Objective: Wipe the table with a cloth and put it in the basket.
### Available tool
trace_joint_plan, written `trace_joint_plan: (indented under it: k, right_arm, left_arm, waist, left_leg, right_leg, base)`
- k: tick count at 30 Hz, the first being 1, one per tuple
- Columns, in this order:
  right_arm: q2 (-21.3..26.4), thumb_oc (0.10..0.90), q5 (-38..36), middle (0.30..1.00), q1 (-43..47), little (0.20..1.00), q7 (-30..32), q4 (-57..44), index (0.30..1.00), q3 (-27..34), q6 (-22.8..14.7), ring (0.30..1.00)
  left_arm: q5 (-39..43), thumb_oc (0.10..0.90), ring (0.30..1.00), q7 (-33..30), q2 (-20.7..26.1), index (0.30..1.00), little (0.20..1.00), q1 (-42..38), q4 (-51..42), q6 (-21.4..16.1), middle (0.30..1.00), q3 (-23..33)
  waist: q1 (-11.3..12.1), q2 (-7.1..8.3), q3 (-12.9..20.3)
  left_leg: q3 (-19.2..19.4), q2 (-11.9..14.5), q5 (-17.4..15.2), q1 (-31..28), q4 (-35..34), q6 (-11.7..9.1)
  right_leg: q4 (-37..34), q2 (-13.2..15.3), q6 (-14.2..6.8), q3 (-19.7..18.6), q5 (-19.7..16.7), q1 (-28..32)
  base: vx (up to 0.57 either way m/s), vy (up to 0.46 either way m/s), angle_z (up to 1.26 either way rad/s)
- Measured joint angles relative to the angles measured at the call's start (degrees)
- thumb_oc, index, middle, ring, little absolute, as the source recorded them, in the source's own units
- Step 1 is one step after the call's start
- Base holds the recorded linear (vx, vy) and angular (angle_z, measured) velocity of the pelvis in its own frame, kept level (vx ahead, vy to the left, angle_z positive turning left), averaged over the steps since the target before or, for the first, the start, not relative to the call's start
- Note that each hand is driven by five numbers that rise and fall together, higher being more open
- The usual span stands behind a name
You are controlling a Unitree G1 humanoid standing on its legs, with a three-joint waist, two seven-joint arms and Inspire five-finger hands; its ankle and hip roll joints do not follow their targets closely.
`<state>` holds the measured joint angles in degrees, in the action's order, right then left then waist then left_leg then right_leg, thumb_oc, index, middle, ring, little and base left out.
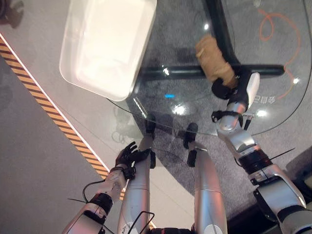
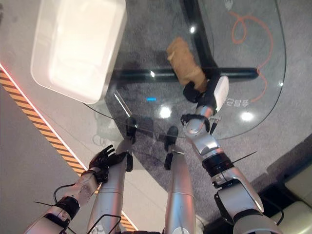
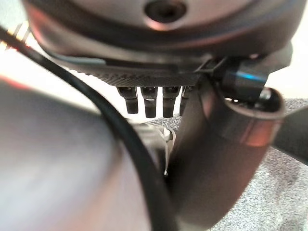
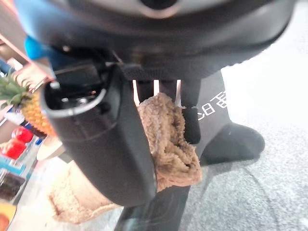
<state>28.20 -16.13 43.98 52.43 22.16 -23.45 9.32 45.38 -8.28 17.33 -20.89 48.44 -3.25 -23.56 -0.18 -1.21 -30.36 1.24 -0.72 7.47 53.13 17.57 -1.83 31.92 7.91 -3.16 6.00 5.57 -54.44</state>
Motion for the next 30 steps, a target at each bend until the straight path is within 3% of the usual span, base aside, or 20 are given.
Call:
trace_joint_plan:
  k: [8,17,23,30]
  right_arm:
    - [0.01,0.1,-4.72,0.3,0.94,0.2,6.73,3.8,0.3,0.56,-3.77,0.3]
    - [0.26,0.1,-11.69,0.3,-1.6,0.2,13.87,10.59,0.3,11.52,-11.07,0.3]
    - [0.23,0.1,-13.95,0.3,-3.62,0.2,16.35,11.07,0.3,13.05,-15.02,0.3]
    - [-0.09,0.1,-14.09,0.3,-3.48,0.2,16.5,10.05,0.3,13.04,-15.14,0.3]
  left_arm:
    - [0.05,0.8,0.9,0.12,0.05,0.9,0.9,0.0,-0.09,-0.08,0.9,-0.04]
    - [0.17,0.8,0.9,0.1,0.14,0.9,0.9,0.03,-0.18,-0.24,0.9,-0.21]
    - [0.52,0.8,0.9,0.04,0.32,0.9,0.9,0.12,-0.13,-0.25,0.9,-0.24]
    - [0.52,0.8,0.9,0.06,0.19,0.9,0.9,0.12,-0.17,-0.27,0.9,-0.24]
  waist:
    - [0.48,0.0,0.0]
    - [0.52,0.0,0.0]
    - [0.04,-0.04,-0.02]
    - [0.18,-0.16,-0.08]
  left_leg:
    - [0.25,-0.25,-0.11,-0.02,-0.48,-0.12]
    - [0.88,-0.2,-0.11,-0.01,-1.03,0.02]
    - [1.35,-0.08,0.06,-0.03,-1.53,0.26]
    - [1.34,-0.04,0.06,-0.08,-1.57,0.25]
  right_leg:
    - [-0.19,0.22,-0.02,-0.32,0.02,-0.36]
    - [-0.91,-0.07,-0.2,-1.22,-0.1,-0.79]
    - [-1.44,-0.22,-0.39,-1.63,-0.59,-0.82]
    - [-1.31,-0.26,-0.39,-1.62,-0.59,-0.85]
  base:
    - [0.0,0.0,0.0]
    - [0.0,-0.003,-0.03]
    - [0.0,-0.001,-0.04]
    - [0.0,0.0,0.0]
